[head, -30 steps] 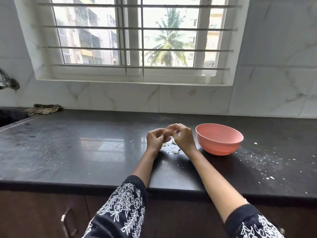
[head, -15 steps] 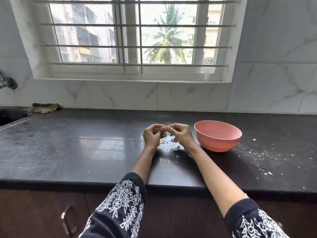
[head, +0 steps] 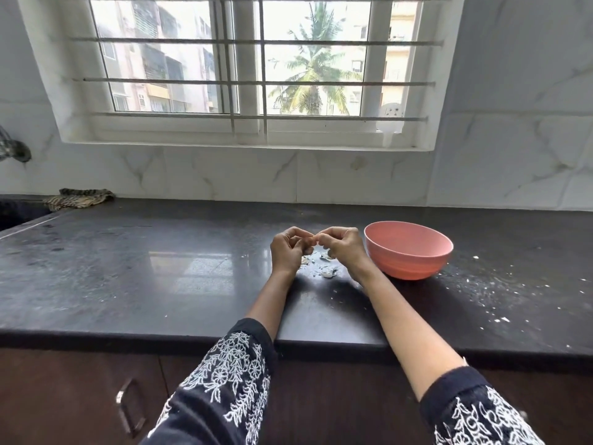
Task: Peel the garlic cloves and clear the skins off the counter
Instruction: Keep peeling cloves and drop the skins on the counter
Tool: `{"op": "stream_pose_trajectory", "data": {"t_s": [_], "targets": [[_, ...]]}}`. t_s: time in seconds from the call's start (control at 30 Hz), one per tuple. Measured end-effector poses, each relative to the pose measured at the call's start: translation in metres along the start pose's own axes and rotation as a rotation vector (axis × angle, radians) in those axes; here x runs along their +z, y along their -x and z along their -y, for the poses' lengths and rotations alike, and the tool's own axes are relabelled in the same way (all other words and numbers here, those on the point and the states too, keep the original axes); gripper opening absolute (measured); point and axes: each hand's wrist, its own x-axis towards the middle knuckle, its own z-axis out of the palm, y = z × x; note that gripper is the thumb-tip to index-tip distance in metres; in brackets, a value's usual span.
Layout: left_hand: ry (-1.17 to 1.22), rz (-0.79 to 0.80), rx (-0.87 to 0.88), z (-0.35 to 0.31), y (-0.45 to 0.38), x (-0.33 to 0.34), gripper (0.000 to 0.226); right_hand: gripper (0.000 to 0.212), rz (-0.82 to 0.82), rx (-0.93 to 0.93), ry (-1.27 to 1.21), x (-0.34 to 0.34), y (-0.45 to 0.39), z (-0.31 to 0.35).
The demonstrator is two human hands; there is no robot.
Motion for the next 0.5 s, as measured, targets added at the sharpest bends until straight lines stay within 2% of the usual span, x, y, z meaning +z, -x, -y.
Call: {"op": "stream_pose_trajectory", "data": {"t_s": [0.23,0.33,0.5], "targets": [[-0.015,0.003,0.029,0.0011,0.0001,0.0013,0.027,0.014,0.008,0.107,-0.170,0.0057,-0.0034,-0.0037],[-0.095,-0.034,0.059,0.0021,-0.0003,0.0023,0.032,0.011,0.005,0.128,-0.193,0.0062,-0.0045,-0.0048],[-0.261,-0.087,0.185,-0.0004,0.0036,0.0028,0.013,0.018,-0.047,0.130,-0.174,0.0051,-0.0043,-0.0020]]}}
